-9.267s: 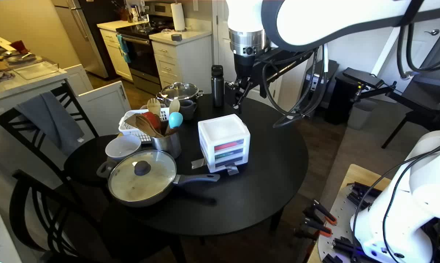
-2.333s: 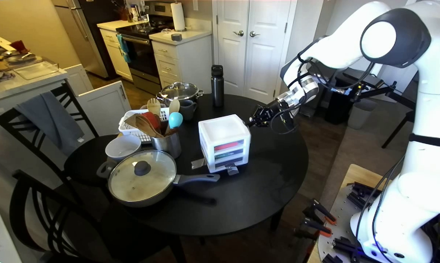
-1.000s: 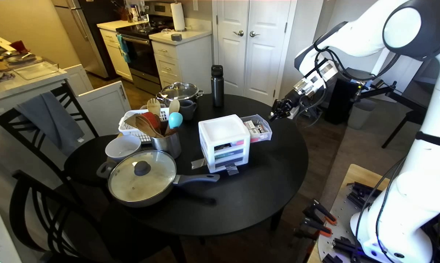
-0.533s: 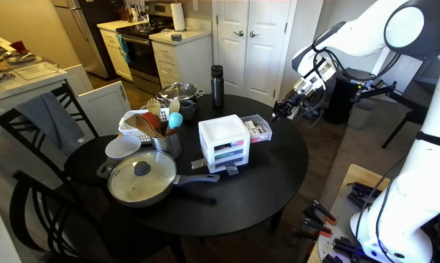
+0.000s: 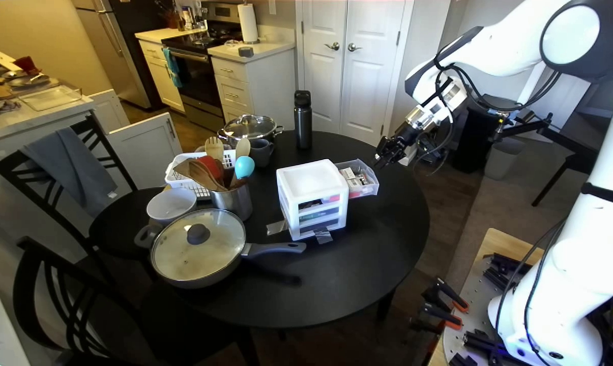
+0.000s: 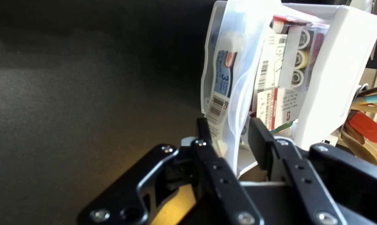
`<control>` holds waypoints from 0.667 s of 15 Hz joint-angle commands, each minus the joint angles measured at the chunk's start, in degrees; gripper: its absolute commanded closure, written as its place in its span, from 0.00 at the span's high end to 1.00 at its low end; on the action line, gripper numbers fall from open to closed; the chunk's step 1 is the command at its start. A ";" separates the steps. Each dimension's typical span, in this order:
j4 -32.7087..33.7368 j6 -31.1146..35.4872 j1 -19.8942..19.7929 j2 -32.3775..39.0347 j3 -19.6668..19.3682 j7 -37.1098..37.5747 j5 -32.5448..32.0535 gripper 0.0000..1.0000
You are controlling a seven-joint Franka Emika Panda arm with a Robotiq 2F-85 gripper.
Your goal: Open the top drawer
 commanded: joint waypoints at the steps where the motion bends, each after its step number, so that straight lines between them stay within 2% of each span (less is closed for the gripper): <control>1: -0.67 1.36 0.19 -2.53 1.04 2.04 -1.52 0.68; 6: -0.21 3.54 2.60 -1.85 3.26 3.97 -2.66 0.98; 8: 0.01 5.42 3.52 -1.31 3.89 5.71 -4.92 0.95; 9: 0.10 6.19 3.79 -1.16 4.10 6.72 -6.12 0.83; 10: 0.15 7.00 3.95 -1.15 4.20 7.68 -7.75 0.88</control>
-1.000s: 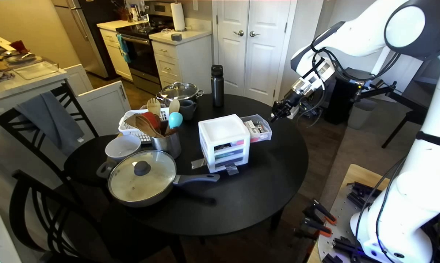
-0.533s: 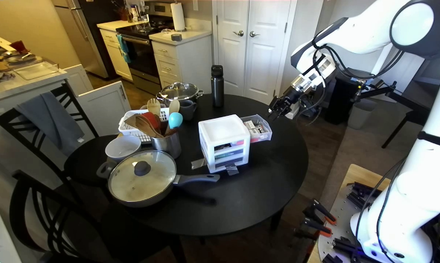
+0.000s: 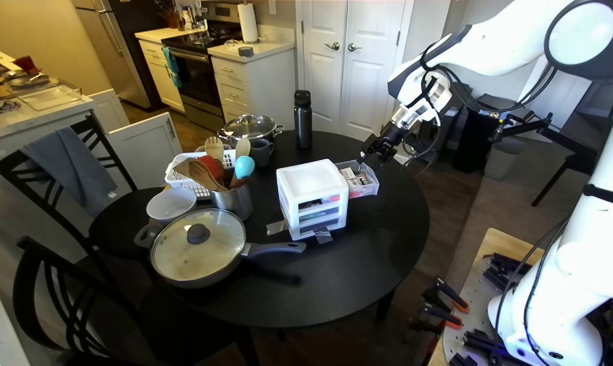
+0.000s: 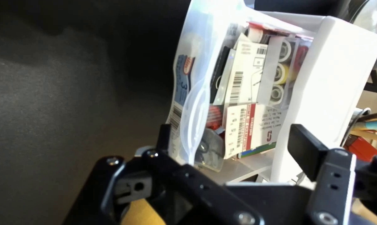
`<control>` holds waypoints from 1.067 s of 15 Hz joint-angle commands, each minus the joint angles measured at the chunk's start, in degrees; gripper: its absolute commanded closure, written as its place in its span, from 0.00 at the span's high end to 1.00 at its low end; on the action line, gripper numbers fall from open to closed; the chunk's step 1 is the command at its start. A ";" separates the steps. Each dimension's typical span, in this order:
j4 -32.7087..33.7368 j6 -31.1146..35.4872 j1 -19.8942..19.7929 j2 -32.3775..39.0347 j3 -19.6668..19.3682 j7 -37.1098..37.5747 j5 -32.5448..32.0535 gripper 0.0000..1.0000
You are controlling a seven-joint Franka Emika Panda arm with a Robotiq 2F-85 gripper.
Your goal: Open the top drawer
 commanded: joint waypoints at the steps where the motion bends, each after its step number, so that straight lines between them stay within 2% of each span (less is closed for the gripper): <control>1: 0.07 3.04 0.46 -0.07 0.65 4.33 -5.31 0.97; 2: 0.19 3.39 0.19 -0.16 0.70 5.13 -6.65 0.95; 3: 0.31 3.51 -0.10 -0.25 0.72 5.55 -7.70 0.98; 4: 0.39 3.67 -0.35 -0.39 0.65 6.15 -8.90 0.94; 8: 0.24 4.31 -0.48 -0.80 0.59 7.31 -15.77 1.00; 16: -1.68 9.09 -0.28 -1.18 2.65 10.79 -24.24 1.00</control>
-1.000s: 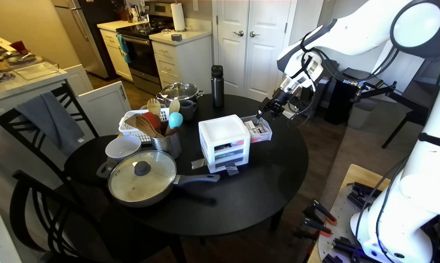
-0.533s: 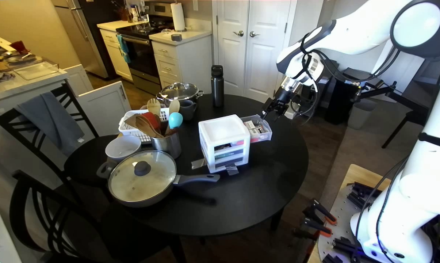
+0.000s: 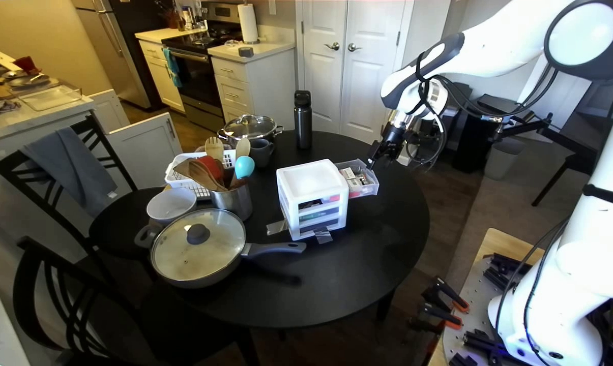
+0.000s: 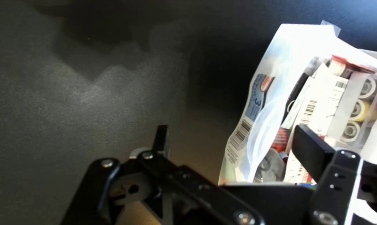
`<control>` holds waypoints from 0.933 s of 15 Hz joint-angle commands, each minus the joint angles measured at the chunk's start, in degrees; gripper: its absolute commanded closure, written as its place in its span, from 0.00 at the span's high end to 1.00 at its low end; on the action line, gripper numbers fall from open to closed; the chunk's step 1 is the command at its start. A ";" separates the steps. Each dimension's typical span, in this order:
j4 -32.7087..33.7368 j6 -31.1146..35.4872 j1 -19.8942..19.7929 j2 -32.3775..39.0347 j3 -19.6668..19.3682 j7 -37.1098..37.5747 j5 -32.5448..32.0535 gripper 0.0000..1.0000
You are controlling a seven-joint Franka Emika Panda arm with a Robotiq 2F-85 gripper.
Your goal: Open the top drawer
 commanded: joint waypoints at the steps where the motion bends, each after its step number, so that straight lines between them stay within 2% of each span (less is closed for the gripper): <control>1: -2.54 3.95 -0.09 -1.37 1.40 3.44 -4.26 1.00; 8: -4.72 7.51 0.04 -1.63 2.55 7.30 -9.86 1.00; 14: -4.38 9.79 0.10 -2.99 1.83 10.36 -17.55 1.00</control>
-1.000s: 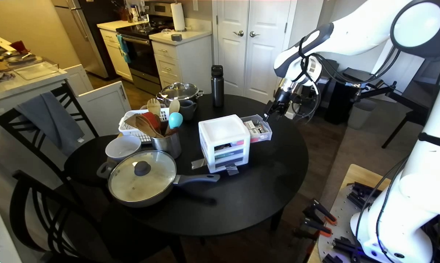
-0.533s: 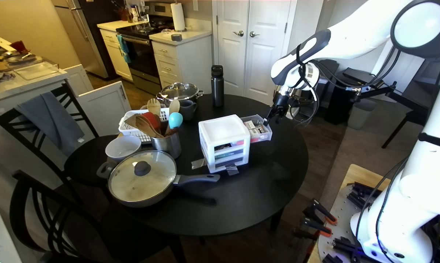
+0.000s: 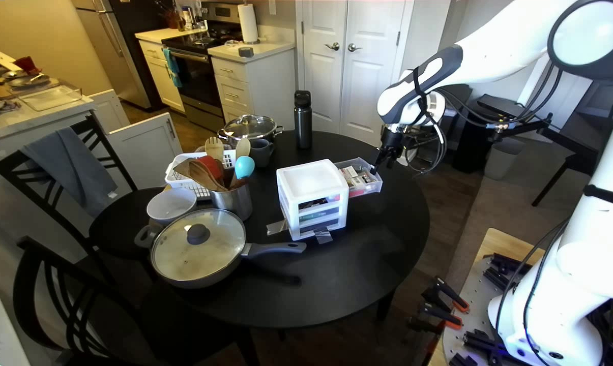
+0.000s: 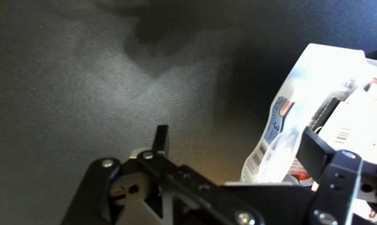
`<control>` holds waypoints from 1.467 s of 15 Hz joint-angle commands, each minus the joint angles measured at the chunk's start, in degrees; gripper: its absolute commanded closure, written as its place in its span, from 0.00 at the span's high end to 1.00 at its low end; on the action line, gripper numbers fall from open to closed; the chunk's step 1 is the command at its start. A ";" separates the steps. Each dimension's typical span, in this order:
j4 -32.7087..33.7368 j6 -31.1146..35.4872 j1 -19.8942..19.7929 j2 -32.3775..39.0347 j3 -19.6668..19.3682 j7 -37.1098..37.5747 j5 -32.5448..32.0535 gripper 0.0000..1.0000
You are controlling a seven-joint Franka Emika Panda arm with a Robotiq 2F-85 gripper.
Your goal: Open the top drawer
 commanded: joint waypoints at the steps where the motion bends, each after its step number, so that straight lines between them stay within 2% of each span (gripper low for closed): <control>1: -1.54 2.31 -0.17 -2.51 -0.14 2.89 -4.80 1.00; 10: -3.29 3.11 0.19 -2.66 0.37 4.68 -7.56 1.00; 22: -0.47 -1.50 -1.15 -8.68 -1.00 8.44 -2.52 1.00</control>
